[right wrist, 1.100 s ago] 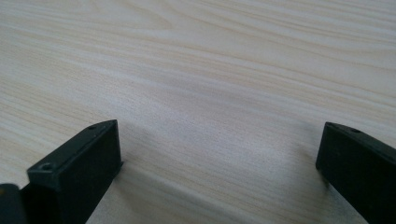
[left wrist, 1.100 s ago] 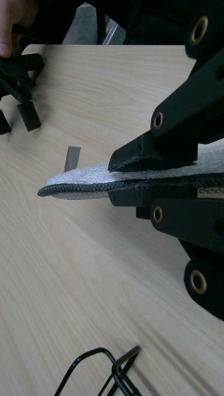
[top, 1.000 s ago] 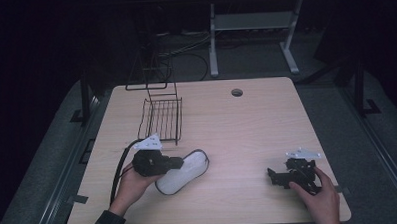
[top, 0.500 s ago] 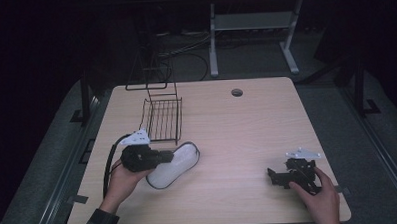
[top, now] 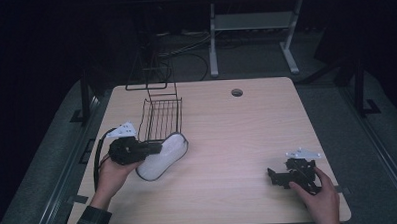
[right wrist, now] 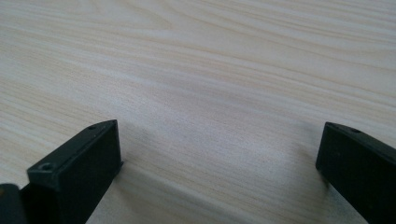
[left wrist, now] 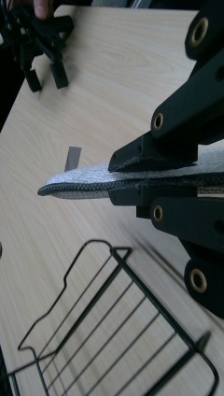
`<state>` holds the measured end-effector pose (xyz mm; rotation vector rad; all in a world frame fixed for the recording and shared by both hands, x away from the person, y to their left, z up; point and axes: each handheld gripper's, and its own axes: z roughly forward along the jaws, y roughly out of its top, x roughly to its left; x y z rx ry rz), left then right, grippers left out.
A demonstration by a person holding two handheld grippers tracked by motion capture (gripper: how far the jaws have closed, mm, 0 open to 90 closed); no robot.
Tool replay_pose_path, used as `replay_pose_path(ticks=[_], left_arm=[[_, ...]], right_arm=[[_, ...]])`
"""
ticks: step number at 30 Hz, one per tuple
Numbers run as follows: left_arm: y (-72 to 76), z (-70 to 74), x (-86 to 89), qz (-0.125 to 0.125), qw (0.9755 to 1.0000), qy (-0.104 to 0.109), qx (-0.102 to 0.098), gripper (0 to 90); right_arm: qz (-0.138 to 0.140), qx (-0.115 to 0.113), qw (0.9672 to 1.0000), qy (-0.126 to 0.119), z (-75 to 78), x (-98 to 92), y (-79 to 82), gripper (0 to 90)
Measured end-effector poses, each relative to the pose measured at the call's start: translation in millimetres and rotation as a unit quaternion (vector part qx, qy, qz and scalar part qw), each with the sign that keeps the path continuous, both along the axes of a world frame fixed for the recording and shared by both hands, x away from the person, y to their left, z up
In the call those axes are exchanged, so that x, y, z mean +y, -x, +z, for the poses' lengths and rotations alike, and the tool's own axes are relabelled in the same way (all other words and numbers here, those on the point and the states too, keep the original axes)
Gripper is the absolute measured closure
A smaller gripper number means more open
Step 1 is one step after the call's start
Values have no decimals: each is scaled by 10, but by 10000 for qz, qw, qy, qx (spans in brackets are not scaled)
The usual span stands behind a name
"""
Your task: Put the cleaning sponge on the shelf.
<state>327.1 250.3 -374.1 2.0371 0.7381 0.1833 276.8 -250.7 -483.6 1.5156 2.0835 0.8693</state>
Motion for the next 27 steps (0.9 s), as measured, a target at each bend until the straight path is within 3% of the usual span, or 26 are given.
replay_pose_path(ticks=[10, 27], left_arm=[[-138, 30, 198, 355, 9993, 91, -41, 827], [-408, 101, 382, 631, 9980, 83, -42, 827]], right_arm=[[0, 0, 10000, -1, 0, 0, 0, 0], [-1, 0, 10000, -1, 0, 0, 0, 0]])
